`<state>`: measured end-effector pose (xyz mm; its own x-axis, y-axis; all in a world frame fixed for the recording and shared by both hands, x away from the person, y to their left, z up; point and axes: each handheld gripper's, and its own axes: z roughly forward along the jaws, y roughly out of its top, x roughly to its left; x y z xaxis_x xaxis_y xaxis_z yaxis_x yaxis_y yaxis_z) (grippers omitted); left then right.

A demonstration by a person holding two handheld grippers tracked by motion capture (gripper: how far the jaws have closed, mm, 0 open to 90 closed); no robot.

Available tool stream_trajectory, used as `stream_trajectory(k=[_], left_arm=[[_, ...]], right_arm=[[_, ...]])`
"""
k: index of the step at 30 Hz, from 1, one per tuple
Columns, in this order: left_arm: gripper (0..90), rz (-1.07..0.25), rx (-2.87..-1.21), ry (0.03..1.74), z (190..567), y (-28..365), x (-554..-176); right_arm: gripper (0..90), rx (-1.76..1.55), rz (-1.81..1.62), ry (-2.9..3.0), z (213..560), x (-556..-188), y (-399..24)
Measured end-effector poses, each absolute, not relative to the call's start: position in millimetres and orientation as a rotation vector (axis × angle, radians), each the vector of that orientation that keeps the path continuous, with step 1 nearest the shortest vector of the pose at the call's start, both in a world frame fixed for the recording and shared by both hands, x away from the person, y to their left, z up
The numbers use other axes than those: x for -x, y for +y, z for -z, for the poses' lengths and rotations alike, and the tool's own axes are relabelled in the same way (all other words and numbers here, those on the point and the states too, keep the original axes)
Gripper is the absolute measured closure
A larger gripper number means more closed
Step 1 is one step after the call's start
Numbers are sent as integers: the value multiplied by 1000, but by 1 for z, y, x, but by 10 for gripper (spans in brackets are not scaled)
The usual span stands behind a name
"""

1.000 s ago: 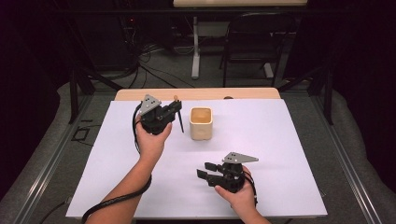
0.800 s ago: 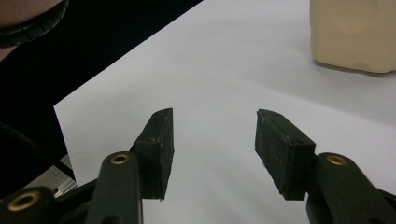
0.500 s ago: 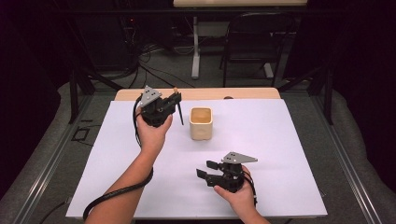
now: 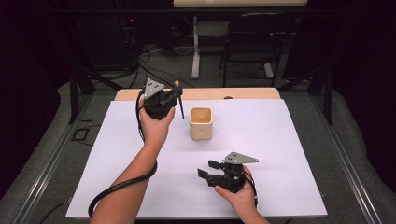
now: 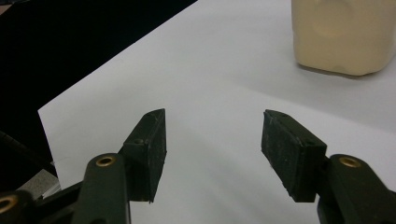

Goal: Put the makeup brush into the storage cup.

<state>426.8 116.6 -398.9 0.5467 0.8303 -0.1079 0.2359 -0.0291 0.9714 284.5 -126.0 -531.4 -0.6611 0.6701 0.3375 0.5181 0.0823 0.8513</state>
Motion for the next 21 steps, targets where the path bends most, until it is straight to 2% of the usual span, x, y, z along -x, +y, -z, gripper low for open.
stream_trajectory(k=[21], left_arm=[[838,-652,-1559,971,391,110,-437]], right_arm=[[401,-1212,-1650,2179,534,-285,-125]])
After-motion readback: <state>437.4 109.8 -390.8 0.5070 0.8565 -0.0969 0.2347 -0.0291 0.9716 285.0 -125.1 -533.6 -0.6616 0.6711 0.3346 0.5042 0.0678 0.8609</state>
